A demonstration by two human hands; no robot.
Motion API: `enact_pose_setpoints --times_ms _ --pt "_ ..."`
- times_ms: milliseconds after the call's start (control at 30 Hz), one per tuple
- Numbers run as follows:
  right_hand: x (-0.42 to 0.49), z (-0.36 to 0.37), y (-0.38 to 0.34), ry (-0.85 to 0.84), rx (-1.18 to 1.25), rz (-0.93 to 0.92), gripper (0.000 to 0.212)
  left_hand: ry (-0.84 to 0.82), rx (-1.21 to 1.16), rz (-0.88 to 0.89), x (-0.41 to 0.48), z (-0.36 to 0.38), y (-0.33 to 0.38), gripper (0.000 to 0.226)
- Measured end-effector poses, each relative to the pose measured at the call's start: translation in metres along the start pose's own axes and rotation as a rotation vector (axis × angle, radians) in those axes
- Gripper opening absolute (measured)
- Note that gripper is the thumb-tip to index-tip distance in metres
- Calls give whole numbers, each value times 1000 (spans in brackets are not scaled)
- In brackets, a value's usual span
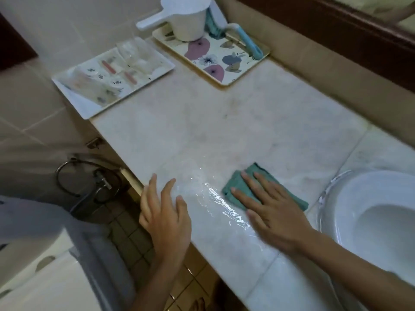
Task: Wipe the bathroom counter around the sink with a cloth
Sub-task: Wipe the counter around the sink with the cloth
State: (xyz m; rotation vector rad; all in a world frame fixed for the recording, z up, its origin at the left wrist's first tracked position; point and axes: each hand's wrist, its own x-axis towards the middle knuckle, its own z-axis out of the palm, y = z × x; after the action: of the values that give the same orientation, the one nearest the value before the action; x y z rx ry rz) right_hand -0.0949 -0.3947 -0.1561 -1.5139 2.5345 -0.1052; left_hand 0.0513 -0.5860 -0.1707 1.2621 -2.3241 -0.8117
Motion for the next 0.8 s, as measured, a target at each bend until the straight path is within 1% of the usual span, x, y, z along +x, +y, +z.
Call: enact_pose_setpoints --times_ms 67,133,200,233,267,333,400,533,633,700,800 --pt "32 -7 27 24 27 170 54 -89 84 24 15 -8 -19 51" --pt "84 -14 40 86 63 357 54 -157 43 84 21 -11 -31 55" --pt "137 -19 33 89 104 473 53 -197 -19 118 22 -12 -37 55" --pt "156 -19 21 75 109 477 53 -215 -15 121 22 -13 -38 53" --pt "170 -18 4 70 102 444 53 -239 6 114 24 -14 -40 52" --pt "175 -9 -38 68 91 321 54 -296 57 83 29 -17 -41 52" --pt "153 3 -82 76 130 246 55 -348 81 39 33 -20 -40 52" --pt "76 21 -140 141 237 315 54 -393 131 37 34 -23 -39 52" --pt "4 37 -150 150 182 343 56 -423 141 -5 37 -24 -38 52" --pt "-53 39 -143 157 139 403 58 -426 150 -4 30 -29 -31 52" --pt "-100 44 -126 171 179 615 68 -368 105 -88 31 -26 -24 51"
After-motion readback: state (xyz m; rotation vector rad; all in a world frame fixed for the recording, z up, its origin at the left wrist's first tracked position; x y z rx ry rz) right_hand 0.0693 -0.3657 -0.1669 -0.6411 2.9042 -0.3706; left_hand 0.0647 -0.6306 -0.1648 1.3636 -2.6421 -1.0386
